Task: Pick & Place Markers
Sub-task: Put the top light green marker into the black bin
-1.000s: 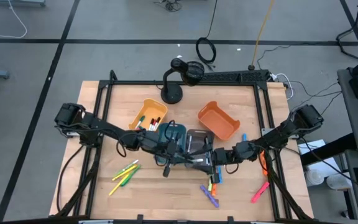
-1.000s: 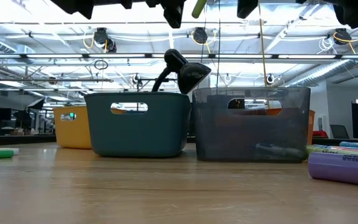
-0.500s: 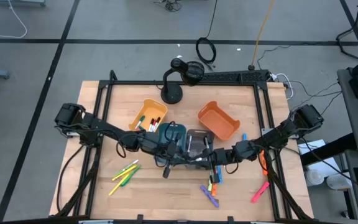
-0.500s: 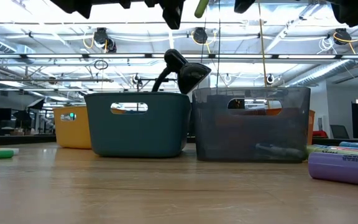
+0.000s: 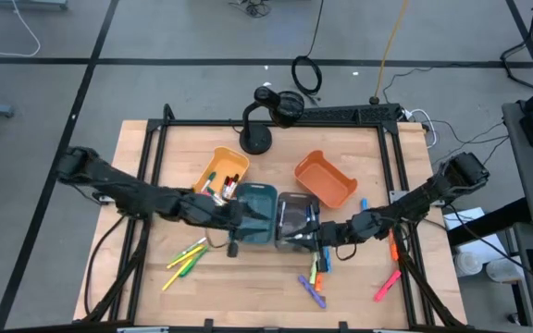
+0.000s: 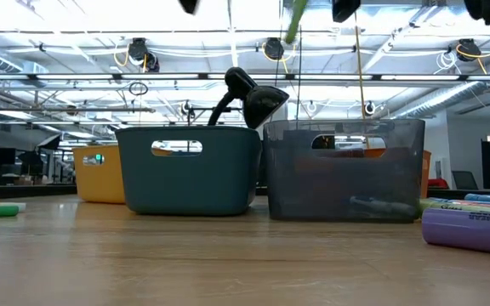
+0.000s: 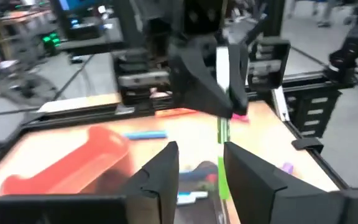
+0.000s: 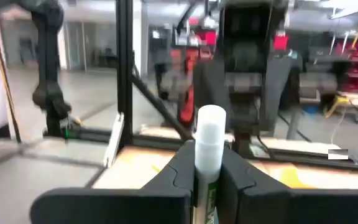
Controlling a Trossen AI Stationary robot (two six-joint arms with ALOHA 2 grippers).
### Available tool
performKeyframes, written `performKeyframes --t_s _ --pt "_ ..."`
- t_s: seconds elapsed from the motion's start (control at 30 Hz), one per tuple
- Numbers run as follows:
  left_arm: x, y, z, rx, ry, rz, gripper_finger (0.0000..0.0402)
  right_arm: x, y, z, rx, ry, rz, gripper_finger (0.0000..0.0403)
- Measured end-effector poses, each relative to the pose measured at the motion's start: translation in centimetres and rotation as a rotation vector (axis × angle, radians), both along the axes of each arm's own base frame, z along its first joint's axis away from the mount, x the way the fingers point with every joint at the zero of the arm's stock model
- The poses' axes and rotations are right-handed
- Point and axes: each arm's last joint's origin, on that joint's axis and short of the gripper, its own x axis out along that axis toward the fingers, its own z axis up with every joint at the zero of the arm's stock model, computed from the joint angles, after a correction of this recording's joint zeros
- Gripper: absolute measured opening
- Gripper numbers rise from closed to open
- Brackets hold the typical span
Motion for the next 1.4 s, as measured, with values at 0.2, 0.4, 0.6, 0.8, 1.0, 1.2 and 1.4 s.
performKeyframes --t_s 0.2,0.4,0.6,0.8,1.0,1.2,1.4 --pt "-5.1 -0.2 0.8 -0.033 0.238 0.141 0.0133 -1.0 -0.8 -0.4 -0.042 0.162 -0.08 0.0018" --pt "-8.9 -2.1 -0.1 -0.006 0.27 0.258 0.0118 -1.8 -2.7 -2.2 0.041 0.239 -0.133 0.0018" --pt "-11.3 -3.3 -1.8 0.032 0.181 0.36 0.0106 -1.8 -4.5 -3.8 0.153 0.301 -0.099 0.0018" --pt "-12.3 -3.6 -3.8 -0.034 0.177 0.41 0.0102 -1.8 -4.7 -3.8 0.157 0.305 -0.1 0.0026" --pt "-12.7 -3.2 -5.5 -0.079 0.216 0.426 0.0102 -1.8 -4.7 -3.9 0.184 0.307 -0.1 0.0053" --pt "-12.7 -3.2 -5.7 -0.08 0.22 0.424 0.0102 -1.8 -4.6 -3.9 0.189 0.307 -0.099 0.0082" --pt "-12.7 -3.3 -5.8 -0.099 0.253 0.379 0.0102 -1.8 -4.6 -3.7 0.188 0.288 -0.096 0.0125"
